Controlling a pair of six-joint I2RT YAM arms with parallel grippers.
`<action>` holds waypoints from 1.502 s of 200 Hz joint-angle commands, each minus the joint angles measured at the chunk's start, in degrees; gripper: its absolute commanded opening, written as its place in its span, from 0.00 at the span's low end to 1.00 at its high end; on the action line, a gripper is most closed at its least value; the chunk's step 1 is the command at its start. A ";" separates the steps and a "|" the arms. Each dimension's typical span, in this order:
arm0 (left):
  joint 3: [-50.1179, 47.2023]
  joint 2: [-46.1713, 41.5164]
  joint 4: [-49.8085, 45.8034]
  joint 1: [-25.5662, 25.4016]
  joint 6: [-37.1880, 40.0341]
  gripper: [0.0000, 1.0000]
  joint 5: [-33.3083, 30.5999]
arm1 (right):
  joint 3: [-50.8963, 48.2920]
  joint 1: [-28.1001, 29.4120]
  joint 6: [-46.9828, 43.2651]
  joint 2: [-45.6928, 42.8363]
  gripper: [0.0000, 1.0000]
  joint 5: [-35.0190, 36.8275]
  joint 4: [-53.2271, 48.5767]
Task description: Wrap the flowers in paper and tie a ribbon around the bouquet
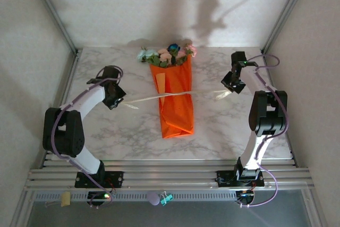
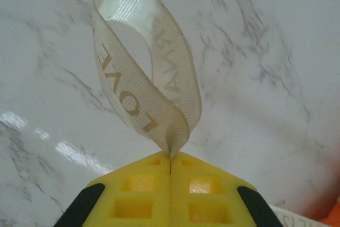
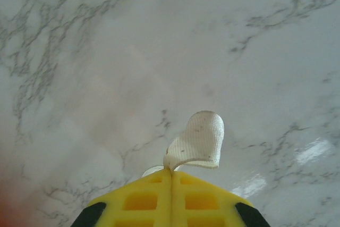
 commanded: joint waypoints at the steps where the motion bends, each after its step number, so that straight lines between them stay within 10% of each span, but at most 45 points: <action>1: -0.14 -1.45 1.76 3.92 -1.53 0.00 0.79 | -1.09 -2.68 -0.94 -2.06 0.00 0.83 -1.12; 109: -6.36 -6.52 7.47 21.04 -5.52 0.00 11.50 | -5.68 -18.36 0.05 -5.44 0.00 -2.10 -0.50; 300: -6.00 -7.98 13.02 32.33 -14.94 0.00 17.24 | -7.53 -28.76 0.60 -8.27 0.00 -2.88 -0.73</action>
